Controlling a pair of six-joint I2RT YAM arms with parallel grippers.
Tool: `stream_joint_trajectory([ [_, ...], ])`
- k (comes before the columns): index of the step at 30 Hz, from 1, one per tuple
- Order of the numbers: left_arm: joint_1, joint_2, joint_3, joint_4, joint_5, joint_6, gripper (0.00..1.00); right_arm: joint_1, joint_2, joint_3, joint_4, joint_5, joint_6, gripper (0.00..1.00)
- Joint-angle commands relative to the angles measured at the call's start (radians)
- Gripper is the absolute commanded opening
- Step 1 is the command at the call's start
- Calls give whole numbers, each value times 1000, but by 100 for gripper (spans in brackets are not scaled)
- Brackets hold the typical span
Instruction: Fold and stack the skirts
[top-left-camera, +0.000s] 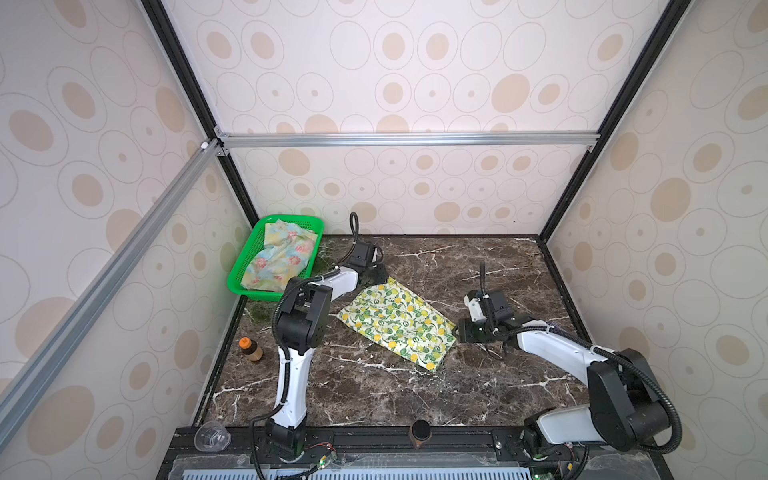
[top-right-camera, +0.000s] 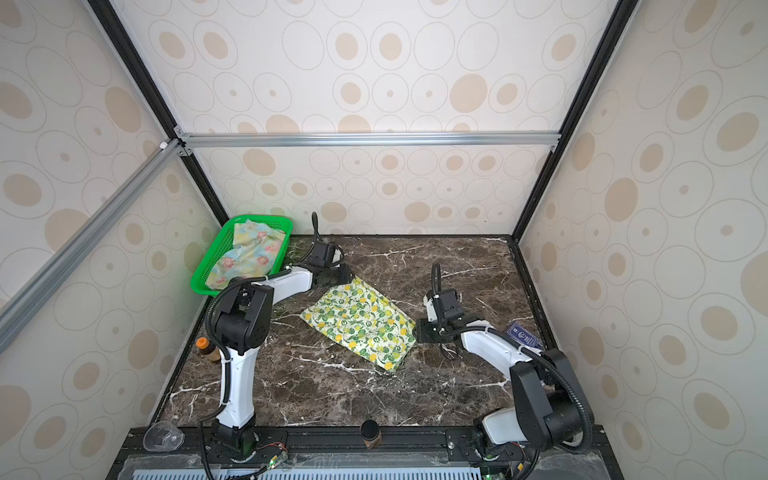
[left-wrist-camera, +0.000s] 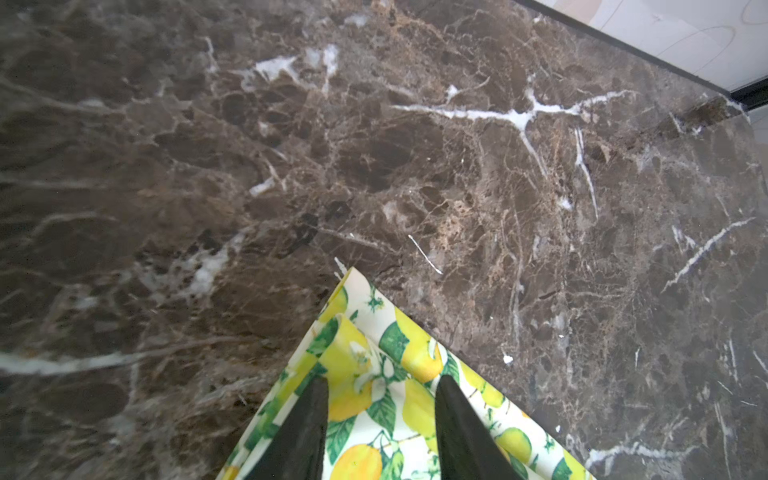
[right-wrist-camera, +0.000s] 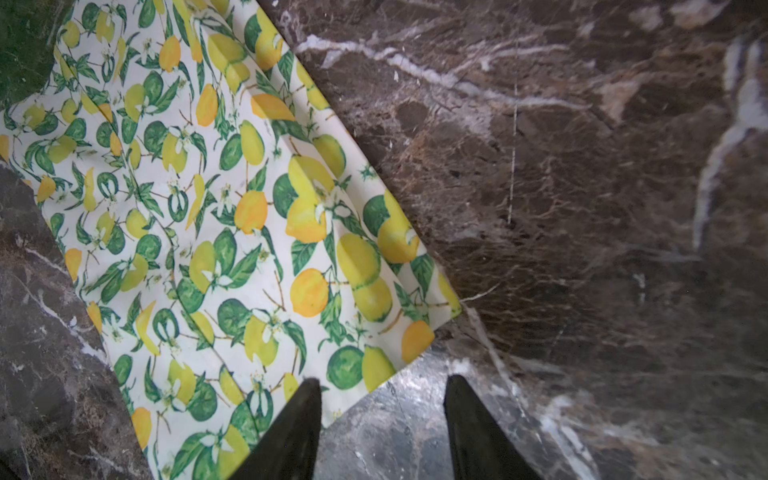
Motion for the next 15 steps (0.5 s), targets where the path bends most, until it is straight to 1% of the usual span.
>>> stream_joint_trajectory([
  [1, -1, 27, 65, -31, -22, 37, 39, -4, 11, 14, -2, -7, -4, 51],
  [8, -1, 63, 109, -48, -38, 47, 39, -5, 10, 11, -3, -1, -7, 51],
  [10, -1, 74, 129, -77, -67, 62, 39, -5, 7, 9, -3, -1, -5, 50],
  [15, -1, 70, 127, -94, -116, 89, 40, -4, 3, 7, -2, -2, -4, 50],
])
